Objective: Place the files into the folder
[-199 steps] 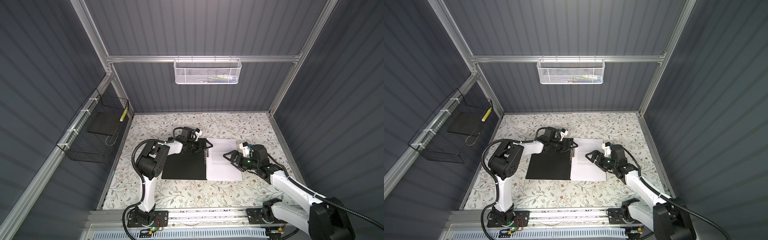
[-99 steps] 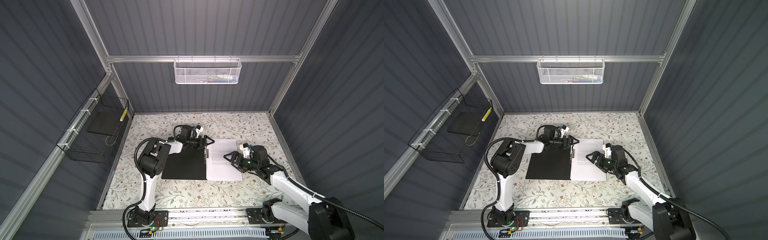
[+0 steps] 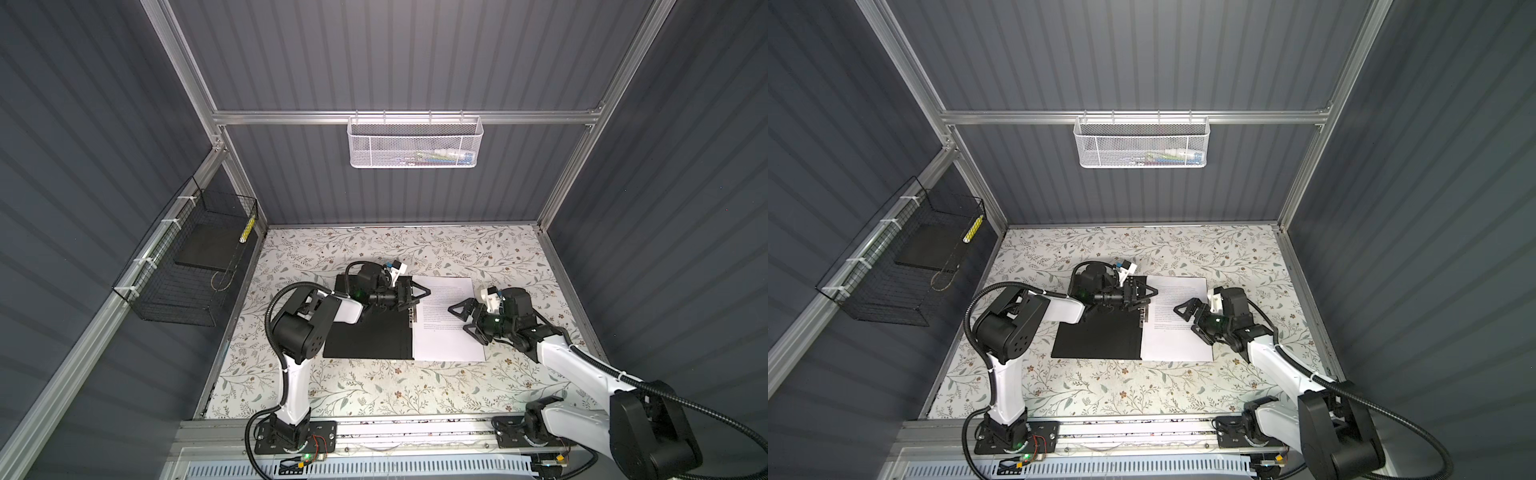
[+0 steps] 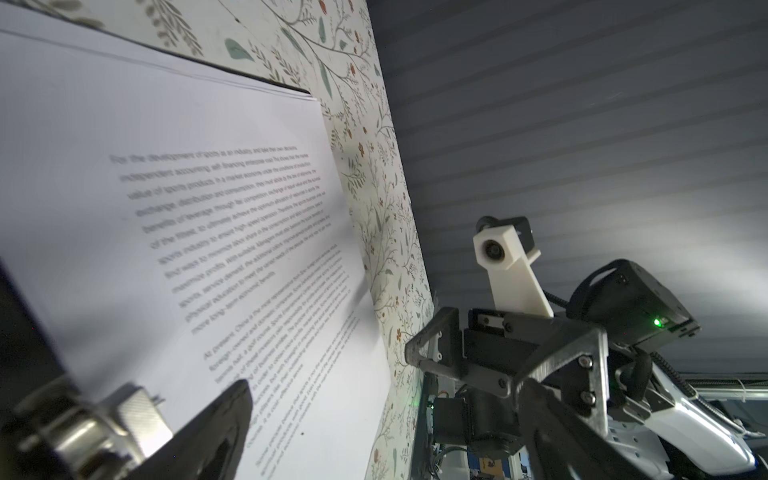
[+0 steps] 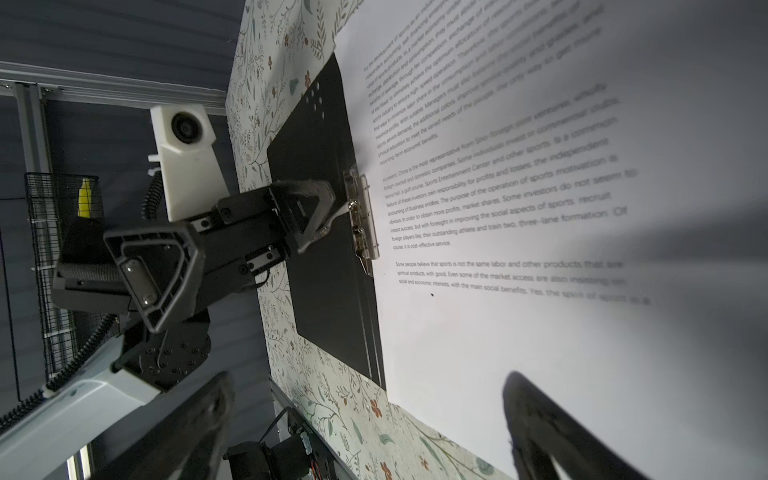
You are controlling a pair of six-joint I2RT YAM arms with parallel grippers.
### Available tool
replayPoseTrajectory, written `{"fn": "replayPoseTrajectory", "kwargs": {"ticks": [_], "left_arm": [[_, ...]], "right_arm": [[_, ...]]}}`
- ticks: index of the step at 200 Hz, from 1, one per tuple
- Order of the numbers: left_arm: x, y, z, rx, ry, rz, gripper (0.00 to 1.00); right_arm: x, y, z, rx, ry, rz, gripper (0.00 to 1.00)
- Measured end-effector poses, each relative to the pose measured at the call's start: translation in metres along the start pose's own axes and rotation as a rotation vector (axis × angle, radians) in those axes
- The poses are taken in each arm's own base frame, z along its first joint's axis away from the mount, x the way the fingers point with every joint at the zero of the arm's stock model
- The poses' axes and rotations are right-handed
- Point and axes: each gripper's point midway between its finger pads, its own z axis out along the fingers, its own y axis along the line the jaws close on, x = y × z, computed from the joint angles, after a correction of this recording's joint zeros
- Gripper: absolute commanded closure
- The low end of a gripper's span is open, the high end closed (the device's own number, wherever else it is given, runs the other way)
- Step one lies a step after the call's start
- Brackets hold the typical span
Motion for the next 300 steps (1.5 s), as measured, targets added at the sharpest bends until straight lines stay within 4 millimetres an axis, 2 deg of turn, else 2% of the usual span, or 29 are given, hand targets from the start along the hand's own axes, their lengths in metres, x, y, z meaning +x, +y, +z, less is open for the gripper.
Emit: {"fn": "replayPoseTrajectory", "kwargs": {"ticks": [19,40,78,91,109,121,134,155,183,198,219,243,300], "left_arm": [[0.004,-0.012,-0.002,0.018,-0.001,0.018,0.0],[0.004,-0.021,-0.002,0.028,-0.002,0.034,0.0],[-0.006,-0.046,-0.016,-0.021,-0.047,0.096,0.0],[-0.015,-0.059,-0.028,-0.088,-0.106,0.149,0.0],[-0.028,-0.082,-0.056,-0.197,-0.218,0.248,0.0],[-0.029,-0.094,-0.076,-0.255,-0.279,0.301,0.0],[-0.027,-0.096,-0.098,-0.332,-0.334,0.33,0.0],[-0.013,-0.077,-0.127,-0.48,-0.384,0.329,0.0],[0.024,-0.026,-0.156,-0.675,-0.36,0.276,0.0],[0.045,0.001,-0.165,-0.762,-0.309,0.234,0.0],[0.068,0.027,-0.174,-0.836,-0.258,0.19,0.0],[0.08,0.038,-0.18,-0.868,-0.24,0.171,0.0],[0.082,0.044,-0.18,-0.883,-0.231,0.164,0.0]], "right_arm": [[-0.008,0.011,0.001,-0.02,-0.013,0.005,0.01],[-0.011,0.011,0.004,-0.021,-0.023,0.051,0.01],[-0.006,0.014,0.013,-0.026,-0.059,0.147,0.14],[-0.001,0.018,0.019,-0.024,-0.057,0.173,0.2],[0.007,0.025,0.035,-0.019,-0.027,0.205,0.26],[0.01,0.029,0.049,-0.012,-0.004,0.235,0.31],[0.013,0.033,0.066,0.001,0.023,0.27,0.38],[0.015,0.043,0.093,-0.001,0.059,0.314,0.46],[0.02,0.055,0.124,-0.008,0.101,0.367,0.55],[0.022,0.058,0.134,-0.011,0.111,0.392,0.61],[0.024,0.055,0.138,-0.004,0.116,0.43,0.64],[0.024,0.053,0.138,-0.007,0.115,0.461,0.66],[0.029,0.042,0.137,0.004,0.115,0.513,0.74]]}}
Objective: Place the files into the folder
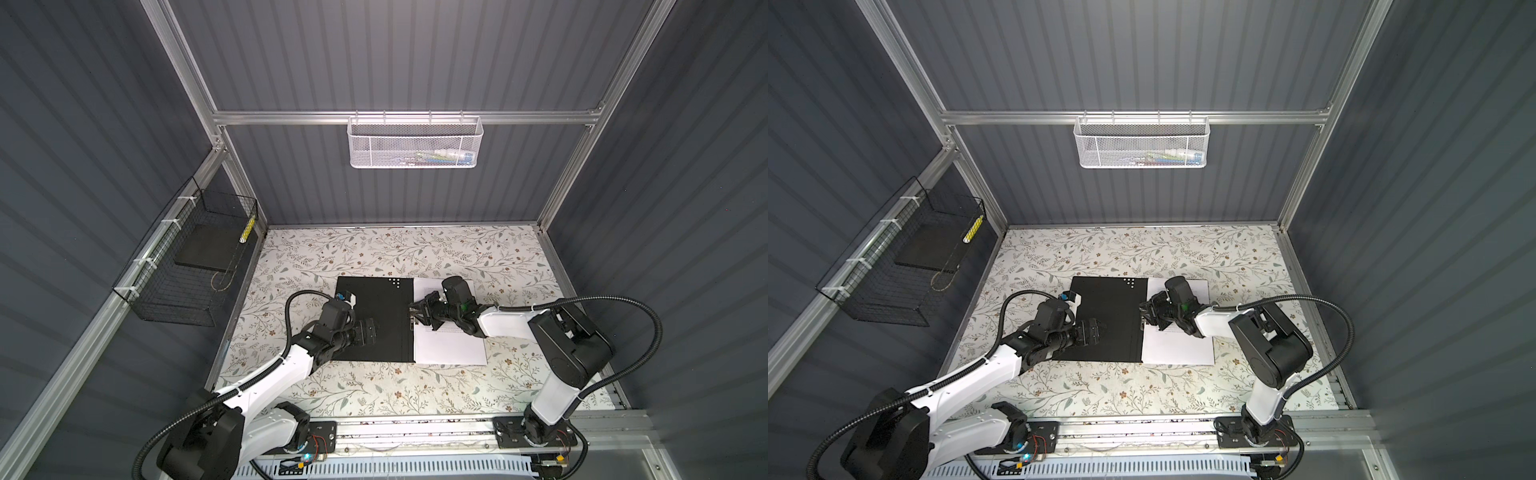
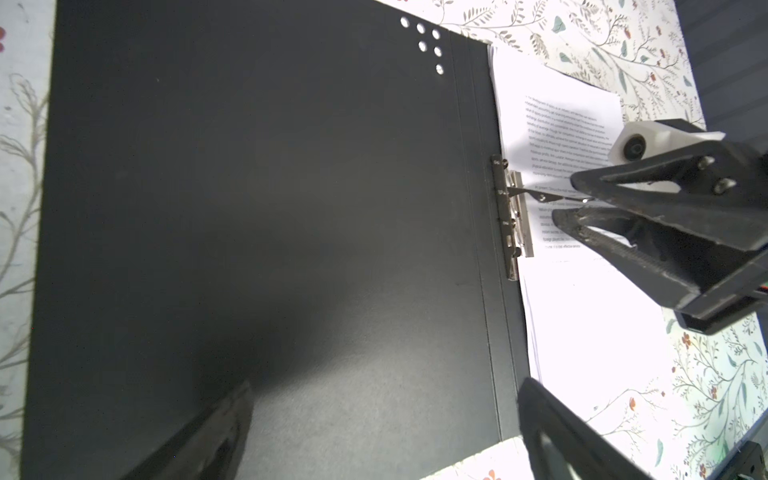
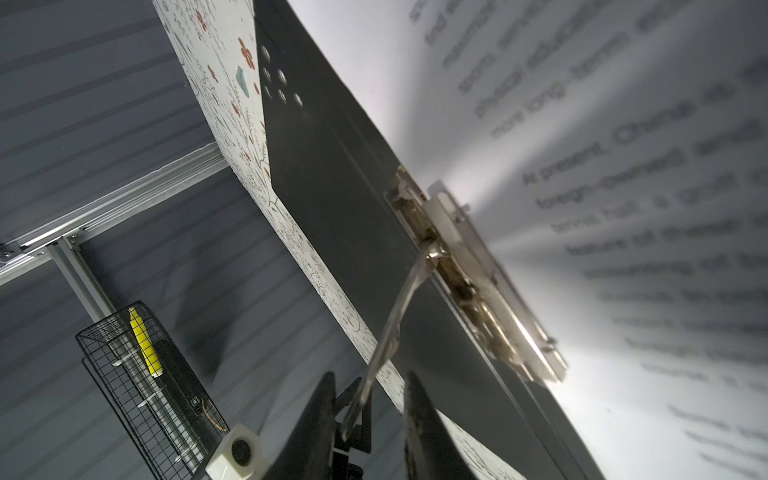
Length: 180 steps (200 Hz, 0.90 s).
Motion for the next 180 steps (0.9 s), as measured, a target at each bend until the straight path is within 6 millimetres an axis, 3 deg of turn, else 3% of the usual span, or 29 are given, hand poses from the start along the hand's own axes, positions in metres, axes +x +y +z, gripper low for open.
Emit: {"fn": "replayPoseTrajectory", "kwargs": {"ticks": [51,180], "left_arm": [[0.0,0.0,0.0,0.0,0.0,0.006,0.0],[0.028,0.023,0.026,-0.087,0.118,-0.01,0.0]], "right_arm": [[0.001,0.003,0.002,-0.028,0.013,0.017,0.86],[0.006,0.003,0.001,-0.061,0.045,0.023,0.84]]}}
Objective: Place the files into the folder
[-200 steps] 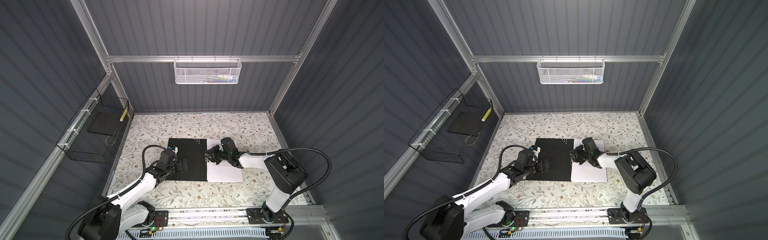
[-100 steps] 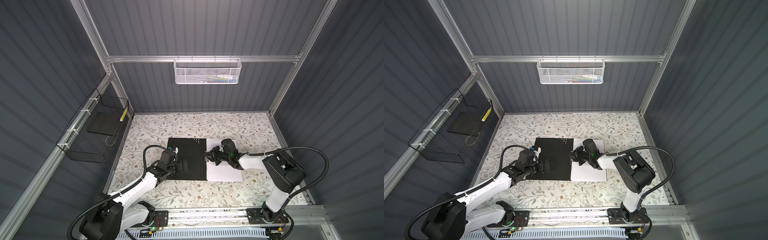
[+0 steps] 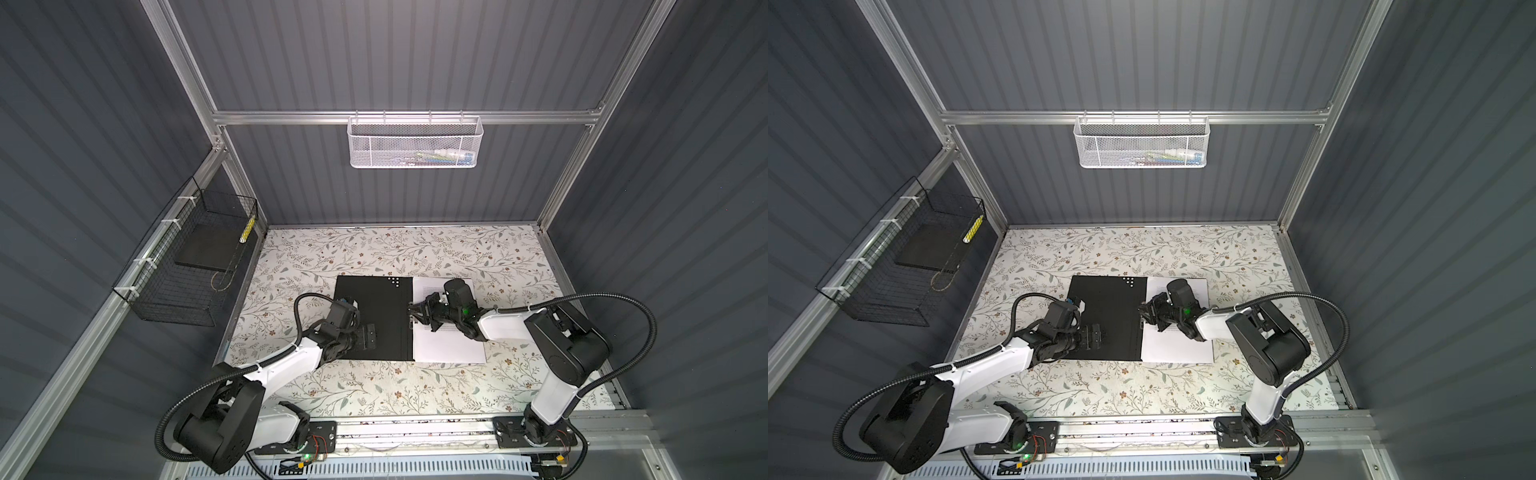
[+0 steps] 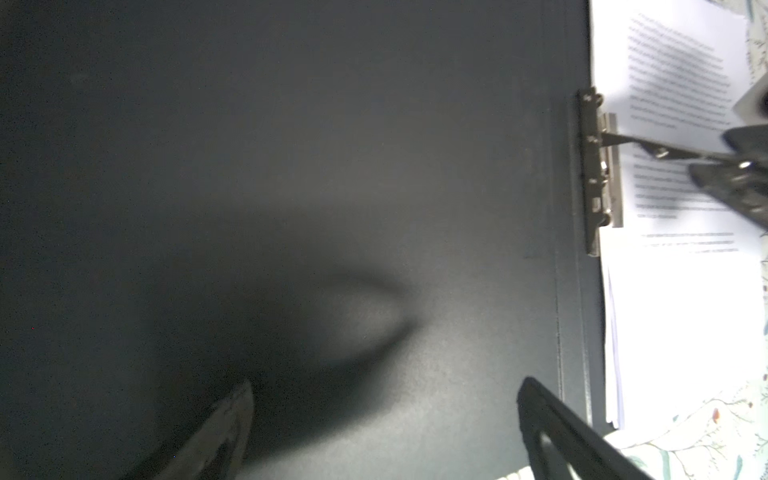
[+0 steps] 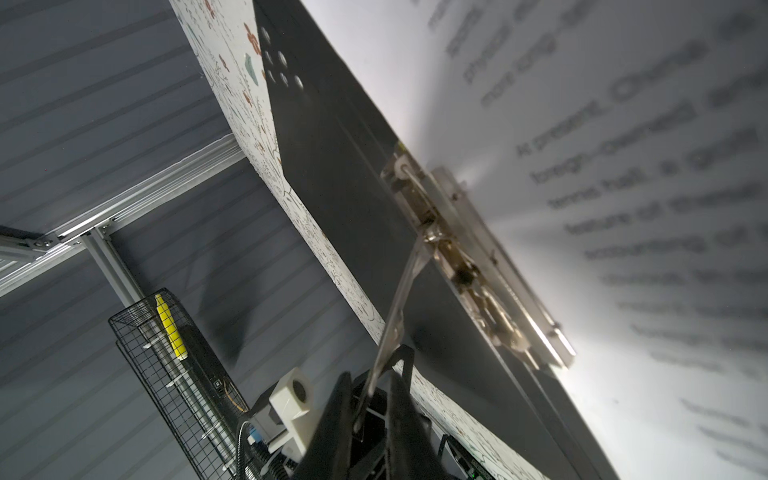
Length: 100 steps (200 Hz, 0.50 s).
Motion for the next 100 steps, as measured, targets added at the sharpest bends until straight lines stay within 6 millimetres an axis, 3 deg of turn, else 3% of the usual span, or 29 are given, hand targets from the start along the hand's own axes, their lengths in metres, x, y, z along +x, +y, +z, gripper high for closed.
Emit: {"fn": "replayPoseTrajectory", "kwargs": {"ticks": [61,100], "left_arm": [[-0.0061,-0.0011,0.004,0.003,-0.026,-0.001,0.0],[-0.0072,-0.0009,0.0044,0.002,-0.031,-0.001,0.0]], "right_arm": [[0.0016,-0.001,-0.0006,-0.009,0.009,-0.003,0.85],[0.0017,-0.0025,-0.0014,-0.013,0.011,-0.003,0.91]]}}
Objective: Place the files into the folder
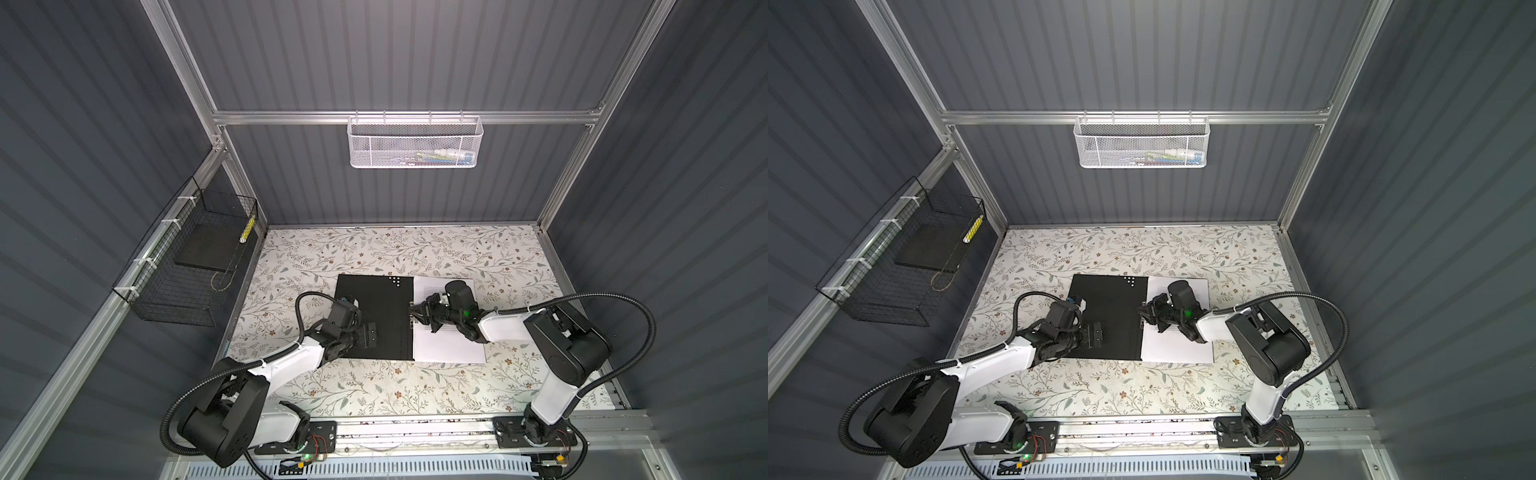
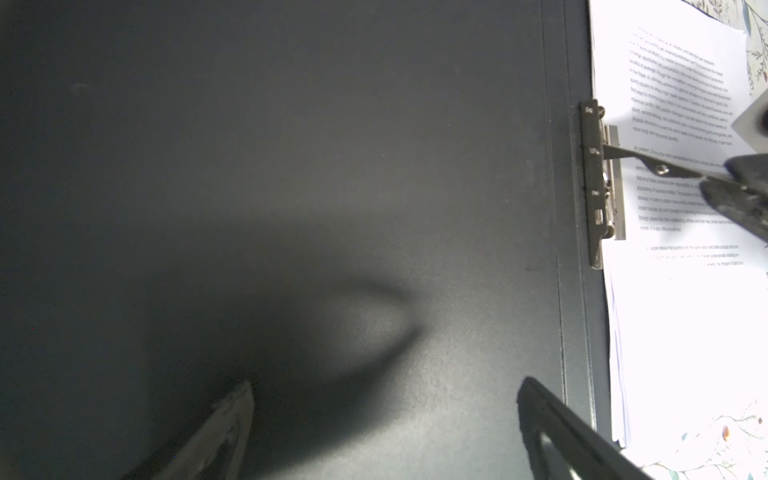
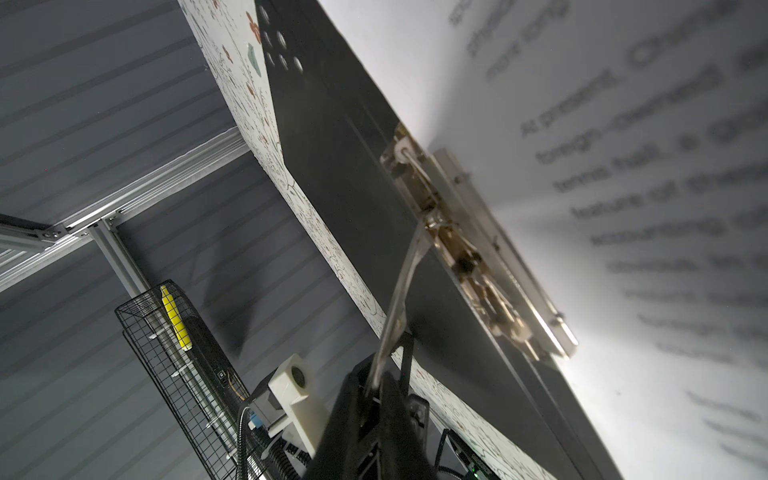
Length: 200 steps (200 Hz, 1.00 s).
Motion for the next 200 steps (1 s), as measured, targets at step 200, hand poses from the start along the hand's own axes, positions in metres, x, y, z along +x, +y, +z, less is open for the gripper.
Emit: {"fn": "replayPoseTrajectory", "kwargs": {"ticks": [200], "left_arm": [[-0.014,-0.006,0.014,0.018,-0.053,-0.2,0.0]], "right_arm": [[-0.026,-0.007,0.011,0.111,0.105,-0.259,1.0]]}}
